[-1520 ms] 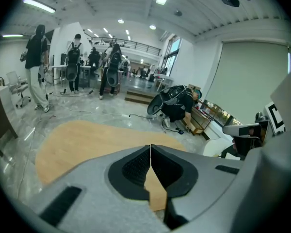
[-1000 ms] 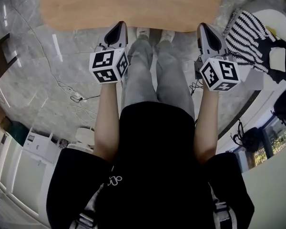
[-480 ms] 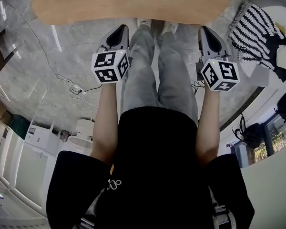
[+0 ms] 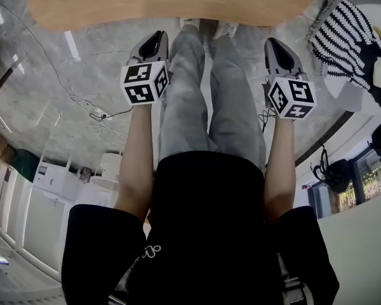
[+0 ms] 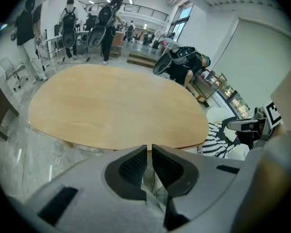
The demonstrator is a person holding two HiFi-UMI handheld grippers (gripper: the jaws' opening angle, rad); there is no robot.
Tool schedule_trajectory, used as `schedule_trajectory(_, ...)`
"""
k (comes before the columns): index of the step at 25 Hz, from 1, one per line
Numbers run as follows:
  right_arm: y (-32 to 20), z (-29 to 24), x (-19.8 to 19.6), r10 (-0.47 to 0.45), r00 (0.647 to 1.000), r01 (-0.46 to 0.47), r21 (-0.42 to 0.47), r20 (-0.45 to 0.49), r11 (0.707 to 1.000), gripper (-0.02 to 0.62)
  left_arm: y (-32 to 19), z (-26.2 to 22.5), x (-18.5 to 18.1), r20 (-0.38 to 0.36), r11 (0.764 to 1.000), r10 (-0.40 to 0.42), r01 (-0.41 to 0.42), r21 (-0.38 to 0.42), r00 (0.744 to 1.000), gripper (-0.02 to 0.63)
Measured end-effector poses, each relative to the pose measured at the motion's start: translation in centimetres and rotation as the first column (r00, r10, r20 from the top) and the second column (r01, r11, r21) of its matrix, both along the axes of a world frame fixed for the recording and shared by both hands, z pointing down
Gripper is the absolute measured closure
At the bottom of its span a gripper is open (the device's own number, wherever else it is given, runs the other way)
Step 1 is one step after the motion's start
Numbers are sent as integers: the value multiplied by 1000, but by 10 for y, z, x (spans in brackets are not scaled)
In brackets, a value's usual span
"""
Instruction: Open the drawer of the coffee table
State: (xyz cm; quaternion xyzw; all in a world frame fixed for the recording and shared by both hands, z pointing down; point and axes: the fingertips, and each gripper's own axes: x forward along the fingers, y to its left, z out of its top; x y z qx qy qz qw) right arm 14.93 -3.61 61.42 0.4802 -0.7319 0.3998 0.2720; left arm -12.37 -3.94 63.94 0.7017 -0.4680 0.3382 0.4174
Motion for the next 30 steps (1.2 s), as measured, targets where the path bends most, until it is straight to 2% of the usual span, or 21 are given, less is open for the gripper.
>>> schedule_trajectory(7, 23, 38, 5, -62, 998, 61, -57, -26, 997, 580, 11, 39, -9, 22, 1000, 2, -1, -25, 1000, 592)
schedule_trajectory(8, 25, 43, 6, -70, 997, 68, -62, -33, 996, 580, 12, 45, -11, 25, 1000, 5, -5, -26, 1000, 582)
schedule_trajectory(10, 29, 55, 8, -85, 995, 81, -74, -47, 994, 580, 14, 57, -13, 27, 999, 15, -14, -33, 1000, 520)
schedule_trajectory(15, 36, 85, 14, -123, 989, 115, -103, -76, 988, 578, 21, 85, -20, 62, 997, 54, -51, -59, 997, 483)
schedule_trajectory(17, 38, 96, 17, -128, 989, 118, -115, -77, 986, 550, 23, 95, -22, 75, 996, 67, -62, -69, 995, 477)
schedule_trajectory(19, 40, 106, 21, -138, 987, 127, -131, -84, 983, 485, 26, 103, -24, 86, 995, 73, -66, -80, 994, 471)
schedule_trajectory(24, 40, 127, 29, -192, 972, 173, -148, -133, 974, 465, 28, 121, -32, 111, 993, 74, -64, -96, 991, 444)
schedule_trajectory(30, 33, 150, 36, -302, 934, 273, -165, -189, 948, 453, 16, 137, -36, 131, 994, 79, -69, -82, 988, 421)
